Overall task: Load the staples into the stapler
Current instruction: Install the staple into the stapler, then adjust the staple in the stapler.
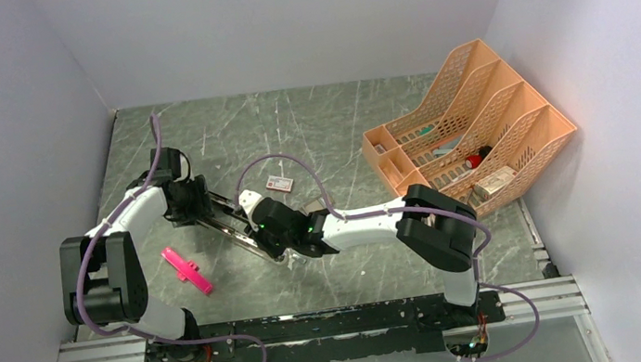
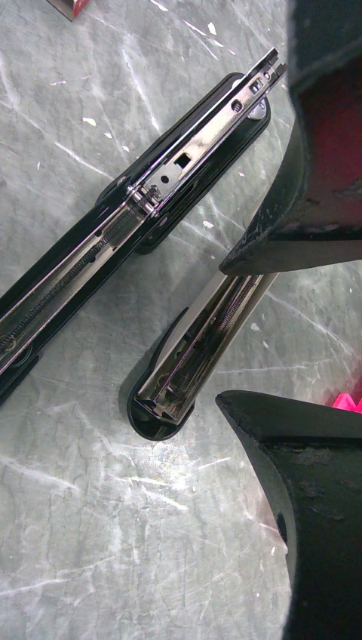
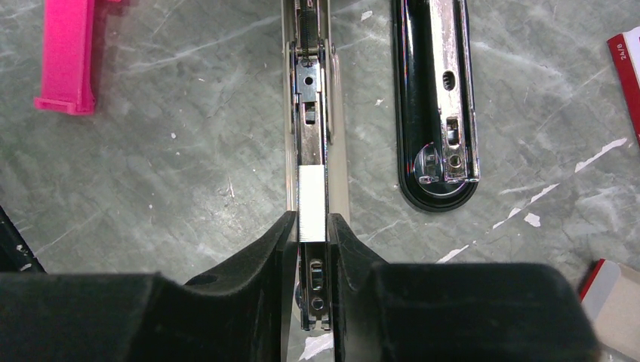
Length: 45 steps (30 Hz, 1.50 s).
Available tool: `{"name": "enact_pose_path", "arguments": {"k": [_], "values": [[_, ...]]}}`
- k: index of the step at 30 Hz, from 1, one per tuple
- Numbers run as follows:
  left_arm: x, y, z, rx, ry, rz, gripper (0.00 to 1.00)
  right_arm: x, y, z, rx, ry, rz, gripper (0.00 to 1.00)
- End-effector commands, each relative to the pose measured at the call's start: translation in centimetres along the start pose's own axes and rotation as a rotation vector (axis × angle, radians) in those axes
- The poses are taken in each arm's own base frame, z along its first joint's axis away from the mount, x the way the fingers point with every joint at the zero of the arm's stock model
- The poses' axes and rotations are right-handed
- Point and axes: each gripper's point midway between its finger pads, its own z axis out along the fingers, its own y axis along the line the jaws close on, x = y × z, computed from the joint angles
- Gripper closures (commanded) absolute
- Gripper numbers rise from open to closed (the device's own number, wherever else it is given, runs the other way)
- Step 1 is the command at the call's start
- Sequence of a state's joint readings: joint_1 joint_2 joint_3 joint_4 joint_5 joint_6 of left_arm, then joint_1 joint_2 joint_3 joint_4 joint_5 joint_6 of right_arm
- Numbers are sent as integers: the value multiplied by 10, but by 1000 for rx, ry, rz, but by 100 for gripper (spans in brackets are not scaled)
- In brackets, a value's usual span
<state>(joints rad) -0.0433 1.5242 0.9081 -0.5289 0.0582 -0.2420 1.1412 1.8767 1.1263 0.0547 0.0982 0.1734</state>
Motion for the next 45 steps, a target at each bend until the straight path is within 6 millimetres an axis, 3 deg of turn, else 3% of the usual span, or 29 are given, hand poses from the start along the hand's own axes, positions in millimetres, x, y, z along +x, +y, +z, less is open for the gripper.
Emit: {"name": "enact_pose_path", "arguments": {"k": [1, 11, 19, 29, 45], "values": [[-7, -9, -5, 35, -14, 19, 38, 5, -4, -3, 24, 16, 3, 75], [-7, -10, -5, 37, -14, 22, 38, -11, -3, -9, 16, -43, 11, 69], [-8, -10, -5, 35, -14, 22, 38, -42, -6, -13, 21, -152, 2, 68], [-7, -9, -5, 33, -11, 21, 38, -34, -13, 12, 11, -104, 2, 68], [-7, -2, -5, -11, -15, 8, 37, -20, -10, 25, -6, -65, 6, 68]]}}
